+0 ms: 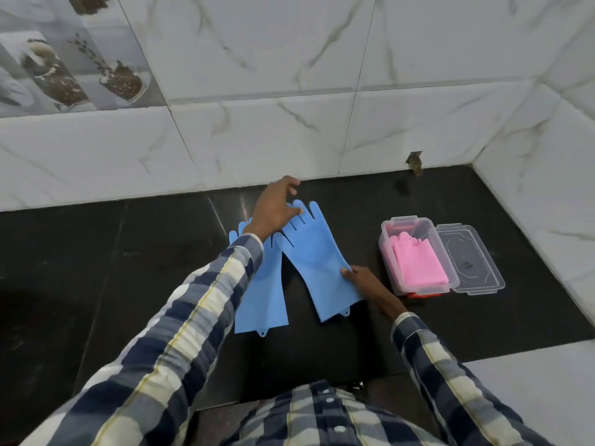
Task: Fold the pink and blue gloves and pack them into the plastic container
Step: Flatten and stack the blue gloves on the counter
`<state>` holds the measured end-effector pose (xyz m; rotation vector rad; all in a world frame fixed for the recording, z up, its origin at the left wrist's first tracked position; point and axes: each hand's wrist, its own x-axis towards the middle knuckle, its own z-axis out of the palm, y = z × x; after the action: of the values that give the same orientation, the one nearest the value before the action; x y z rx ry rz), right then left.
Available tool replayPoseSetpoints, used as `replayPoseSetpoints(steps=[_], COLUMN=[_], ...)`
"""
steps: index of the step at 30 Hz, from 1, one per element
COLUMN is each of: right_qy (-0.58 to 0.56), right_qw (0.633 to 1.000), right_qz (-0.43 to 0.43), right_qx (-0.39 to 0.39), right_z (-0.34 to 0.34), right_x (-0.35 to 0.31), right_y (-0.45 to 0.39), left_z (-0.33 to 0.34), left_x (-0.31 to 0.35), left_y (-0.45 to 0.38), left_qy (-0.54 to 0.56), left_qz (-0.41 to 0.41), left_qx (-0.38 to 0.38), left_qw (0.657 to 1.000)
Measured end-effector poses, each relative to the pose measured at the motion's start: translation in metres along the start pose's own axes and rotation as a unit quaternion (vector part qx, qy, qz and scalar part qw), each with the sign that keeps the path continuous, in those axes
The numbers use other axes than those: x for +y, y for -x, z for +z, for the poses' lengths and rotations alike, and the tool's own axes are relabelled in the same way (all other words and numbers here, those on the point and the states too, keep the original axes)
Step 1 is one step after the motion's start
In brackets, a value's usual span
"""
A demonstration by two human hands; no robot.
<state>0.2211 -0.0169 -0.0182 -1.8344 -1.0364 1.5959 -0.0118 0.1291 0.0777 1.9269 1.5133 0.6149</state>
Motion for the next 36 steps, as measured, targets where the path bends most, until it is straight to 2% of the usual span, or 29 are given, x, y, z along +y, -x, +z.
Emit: replayPoseSetpoints(steps=[2, 6, 9, 13, 25, 32, 36], right_qy=[0.096, 0.177, 0.240, 0.243, 0.256, 0.264, 0.295], right_qw=[0.995, 0.984, 0.971, 0.969, 0.965, 0.963, 0.953], right_qz=[0.000, -0.013, 0.002, 0.028, 0.010, 0.023, 0.029], right_qx=[0.007, 0.027, 0.006, -0.043, -0.045, -0.050, -0.059], right_z=[0.000, 0.001, 0.003, 0.006, 0.004, -0.003, -0.010], right_x=[0.011, 0.002, -0.004, -0.006, -0.011, -0.012, -0.011], right_y=[0.000, -0.002, -0.004, -0.005, -0.008, -0.007, -0.005], left_z=[0.014, 0.044, 0.066, 0.086, 0.094, 0.099, 0.104], left_x=[-0.003, -0.031, -0.044, -0.039, -0.038, -0.038, -0.038], left_y=[0.003, 0.043, 0.076, 0.087, 0.089, 0.104, 0.111], left_qy=[-0.047, -0.100, -0.110, -0.060, -0.050, -0.042, -0.038], left_qz=[-0.024, -0.108, -0.146, -0.162, -0.155, -0.141, -0.144], left_qx=[-0.017, -0.102, -0.093, -0.048, -0.024, -0.075, -0.075], left_qw=[0.998, 0.984, 0.979, 0.984, 0.986, 0.986, 0.986])
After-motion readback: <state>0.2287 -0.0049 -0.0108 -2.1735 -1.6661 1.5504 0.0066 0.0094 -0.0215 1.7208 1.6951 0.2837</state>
